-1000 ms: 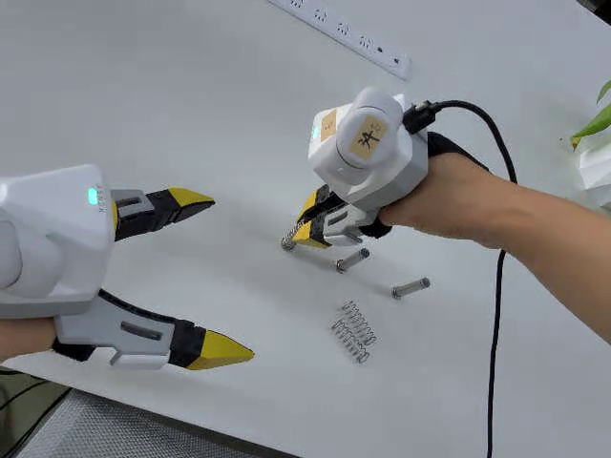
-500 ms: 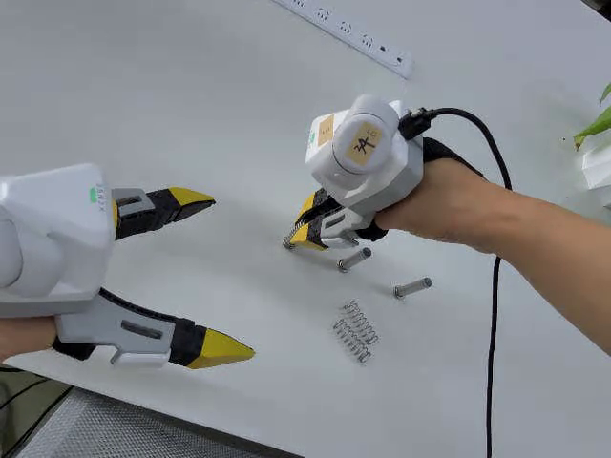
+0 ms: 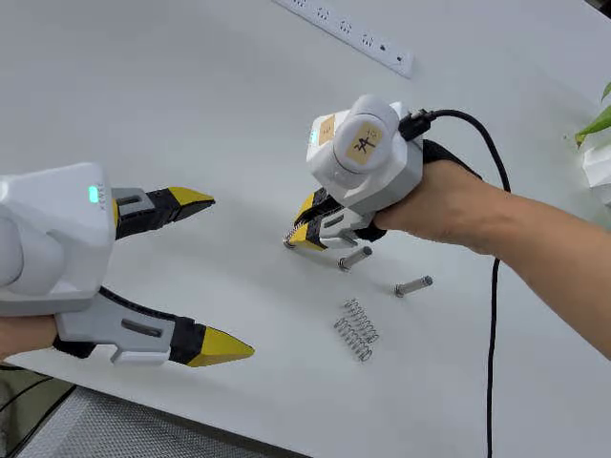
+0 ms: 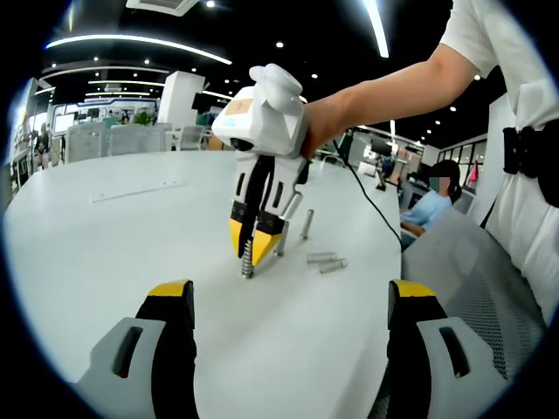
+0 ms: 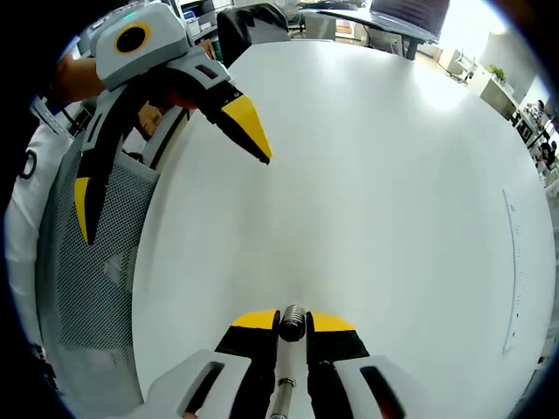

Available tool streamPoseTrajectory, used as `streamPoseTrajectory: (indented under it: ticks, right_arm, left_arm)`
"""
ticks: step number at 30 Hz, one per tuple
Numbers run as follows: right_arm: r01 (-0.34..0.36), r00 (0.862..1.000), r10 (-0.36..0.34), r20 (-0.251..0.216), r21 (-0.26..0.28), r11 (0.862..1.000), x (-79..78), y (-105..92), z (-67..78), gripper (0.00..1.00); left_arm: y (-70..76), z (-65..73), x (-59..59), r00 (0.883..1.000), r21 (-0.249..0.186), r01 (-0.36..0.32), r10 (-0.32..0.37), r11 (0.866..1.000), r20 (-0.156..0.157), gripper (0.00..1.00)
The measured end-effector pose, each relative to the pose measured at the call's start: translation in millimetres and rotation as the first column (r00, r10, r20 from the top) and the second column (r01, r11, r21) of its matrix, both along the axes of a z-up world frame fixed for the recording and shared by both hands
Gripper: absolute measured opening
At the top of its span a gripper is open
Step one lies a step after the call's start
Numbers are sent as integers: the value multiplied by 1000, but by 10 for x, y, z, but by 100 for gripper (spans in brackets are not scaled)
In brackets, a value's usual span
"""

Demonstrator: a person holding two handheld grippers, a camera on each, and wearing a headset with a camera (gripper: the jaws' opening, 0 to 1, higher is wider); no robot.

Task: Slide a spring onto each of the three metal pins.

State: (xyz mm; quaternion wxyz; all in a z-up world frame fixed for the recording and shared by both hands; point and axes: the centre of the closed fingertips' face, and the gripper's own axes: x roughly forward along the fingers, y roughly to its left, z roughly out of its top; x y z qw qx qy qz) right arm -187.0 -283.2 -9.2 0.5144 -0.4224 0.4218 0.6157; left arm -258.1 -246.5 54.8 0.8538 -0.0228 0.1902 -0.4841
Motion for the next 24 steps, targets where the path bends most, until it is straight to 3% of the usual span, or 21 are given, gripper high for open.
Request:
streamPoseTrajectory:
  ticks: [7, 15, 19, 24]
  right_arm:
    - [21, 1000, -21, 8, 29, 999, 27, -1, 66, 12]
    - [66, 997, -68, 27, 91, 994, 57, -34, 253, 15]
    - [89, 995, -96, 41, 136, 987, 58, -79, 404, 18]
    - [153, 985, -167, 42, 222, 963, 59, -143, 630, 21]
  left_arm:
    - [-16, 48, 3, 1000, 7, 4, -4, 1000, 4, 90]
    - [-68, 123, -6, 1000, 24, 23, -24, 999, 13, 91]
    - [-104, 170, -25, 999, 34, 35, -36, 999, 18, 91]
    - [-152, 212, -54, 998, 50, 52, -53, 997, 21, 90]
